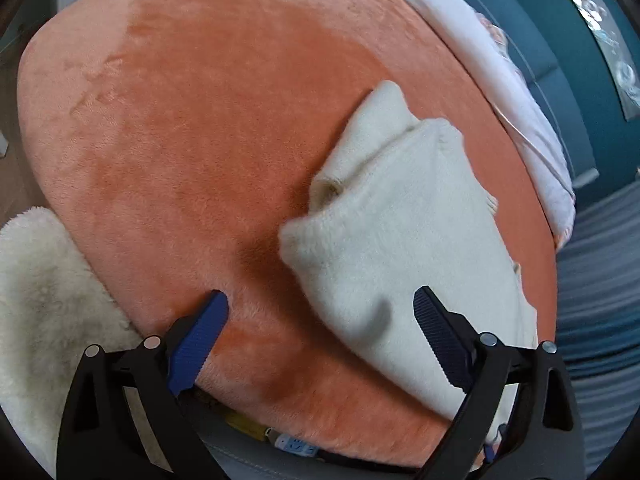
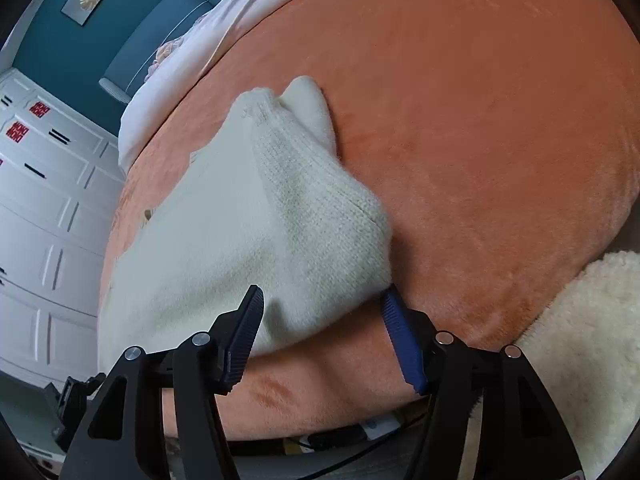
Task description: Fold small clothes
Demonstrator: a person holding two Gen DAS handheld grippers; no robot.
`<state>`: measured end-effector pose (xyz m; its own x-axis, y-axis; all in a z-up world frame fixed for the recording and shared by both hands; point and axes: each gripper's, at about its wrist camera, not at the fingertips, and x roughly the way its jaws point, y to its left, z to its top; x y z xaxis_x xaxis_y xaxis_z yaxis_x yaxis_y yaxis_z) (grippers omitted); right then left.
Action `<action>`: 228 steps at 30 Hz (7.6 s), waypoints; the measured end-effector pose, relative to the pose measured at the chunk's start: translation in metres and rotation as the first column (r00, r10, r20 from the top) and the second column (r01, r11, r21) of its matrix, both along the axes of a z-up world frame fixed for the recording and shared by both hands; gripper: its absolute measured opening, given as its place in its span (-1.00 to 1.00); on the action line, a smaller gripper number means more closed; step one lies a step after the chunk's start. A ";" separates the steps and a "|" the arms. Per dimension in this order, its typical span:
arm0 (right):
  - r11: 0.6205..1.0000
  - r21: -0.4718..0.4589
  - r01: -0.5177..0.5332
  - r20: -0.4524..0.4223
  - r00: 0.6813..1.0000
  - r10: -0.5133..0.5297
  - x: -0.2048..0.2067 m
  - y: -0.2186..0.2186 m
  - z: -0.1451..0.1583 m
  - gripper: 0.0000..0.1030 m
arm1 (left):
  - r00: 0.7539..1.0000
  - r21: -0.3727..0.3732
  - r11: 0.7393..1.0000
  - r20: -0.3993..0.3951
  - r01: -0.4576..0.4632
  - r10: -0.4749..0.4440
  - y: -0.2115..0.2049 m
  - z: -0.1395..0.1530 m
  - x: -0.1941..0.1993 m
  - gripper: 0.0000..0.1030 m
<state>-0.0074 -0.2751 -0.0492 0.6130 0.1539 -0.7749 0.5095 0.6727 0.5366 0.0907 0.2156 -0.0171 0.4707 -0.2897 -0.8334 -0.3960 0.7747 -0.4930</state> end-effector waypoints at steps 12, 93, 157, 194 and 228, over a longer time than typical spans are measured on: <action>0.996 -0.074 -0.051 0.150 0.987 0.062 -0.007 0.009 0.066 -0.82 | 0.998 0.021 0.999 -0.043 0.039 -0.038 0.015 0.026 -0.003 -1.00; 0.901 -0.356 -0.248 -0.155 0.967 0.205 0.029 0.045 0.024 -1.00 | 0.980 0.211 0.957 -0.059 0.197 -0.189 -0.024 0.023 -0.010 -0.39; 0.930 -0.289 -0.228 0.080 0.962 0.261 -0.079 0.054 0.066 -0.34 | 0.654 0.302 0.633 0.040 0.713 -0.756 -0.329 0.075 -0.029 -0.60; 0.950 -0.182 -0.254 0.356 0.883 0.305 0.018 0.080 0.141 -0.81 | 0.671 0.243 0.661 0.053 0.710 -0.739 -0.223 0.062 -0.057 -0.49; 0.954 -0.266 -0.140 0.406 0.881 0.243 -0.024 0.028 0.139 -0.80 | 0.792 0.356 0.764 0.096 0.538 -0.603 -0.198 0.116 -0.052 0.29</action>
